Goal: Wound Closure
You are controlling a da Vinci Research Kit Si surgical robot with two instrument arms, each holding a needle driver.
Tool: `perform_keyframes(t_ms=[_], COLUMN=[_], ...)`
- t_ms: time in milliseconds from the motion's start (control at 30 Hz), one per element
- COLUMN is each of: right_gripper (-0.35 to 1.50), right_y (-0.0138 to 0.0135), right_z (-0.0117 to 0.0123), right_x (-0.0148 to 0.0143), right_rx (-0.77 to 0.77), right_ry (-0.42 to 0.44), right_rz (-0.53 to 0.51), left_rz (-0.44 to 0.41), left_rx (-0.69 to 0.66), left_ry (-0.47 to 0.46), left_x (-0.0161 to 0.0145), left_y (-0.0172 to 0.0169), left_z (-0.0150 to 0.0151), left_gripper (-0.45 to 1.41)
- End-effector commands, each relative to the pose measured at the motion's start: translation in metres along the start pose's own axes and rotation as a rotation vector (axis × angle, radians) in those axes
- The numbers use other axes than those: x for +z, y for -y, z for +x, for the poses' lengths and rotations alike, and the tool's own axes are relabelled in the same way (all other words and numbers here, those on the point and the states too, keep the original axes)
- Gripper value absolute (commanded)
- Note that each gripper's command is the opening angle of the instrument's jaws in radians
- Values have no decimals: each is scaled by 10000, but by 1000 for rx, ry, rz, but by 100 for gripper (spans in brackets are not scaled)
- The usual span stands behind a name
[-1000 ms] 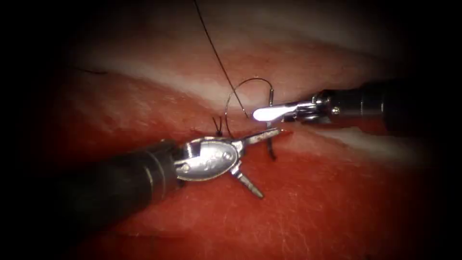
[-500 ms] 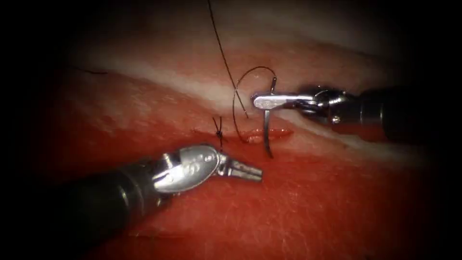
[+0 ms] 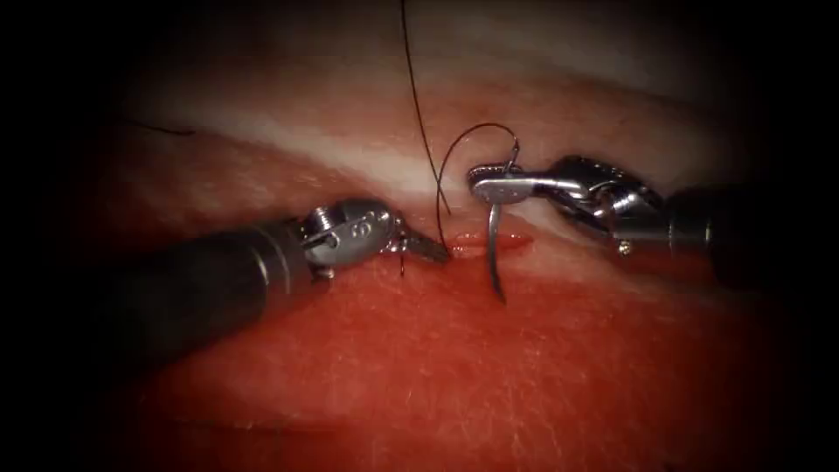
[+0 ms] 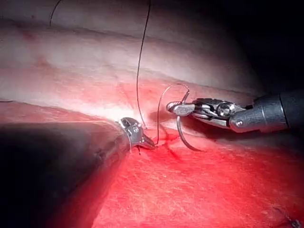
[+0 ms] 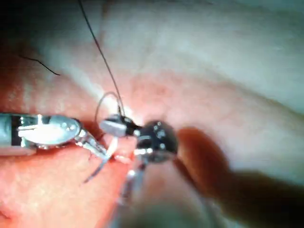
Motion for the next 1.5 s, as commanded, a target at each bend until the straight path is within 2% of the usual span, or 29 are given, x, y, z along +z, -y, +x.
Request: perform_keyframes(t_ms=[33, 167, 467, 600, 733, 900, 933, 1033, 1067, 1200, 1500], right_gripper=[-35, -35, -35, -35, -35, -35, -35, -35, -35, -35, -35], right_y=[-3, -2, -3, -3, -6, -7, -6, -6, -6, -7, -21], right_z=[-5, -6, -10, -10, -8, -8, -8, -8, -7, -7, 8], right_x=[10, 11, 11, 11, 12, 12, 11, 10, 10, 10, 19], right_rx=[-9, -16, -85, -120, -190, -214, -237, -255, -266, -290, -371], right_ry=[-1, 0, -4, -4, -17, -19, -24, -29, -32, -35, -44], right_rz=[3, 3, 4, 3, 2, 2, 3, 4, 4, 3, -30], left_rz=[-2, 0, 3, -9, -73, -89, -103, -154, -211, -271, -318], left_rx=[7, 9, 1, -17, -91, -122, -129, -163, -198, -239, -261], left_ry=[18, 48, 105, 136, 175, 211, 245, 275, 274, 297, 324], left_x=[10, 20, 37, 41, 46, 48, 51, 55, 57, 57, 57], left_y=[5, 6, 39, 44, 49, 57, 63, 66, 69, 76, 75], left_z=[-2, -3, -10, -16, -21, -23, -27, -32, -35, -39, -41], left_gripper=[-45, -45, -45, -45, -45, -45, -45, -45, -45, -45, -45])
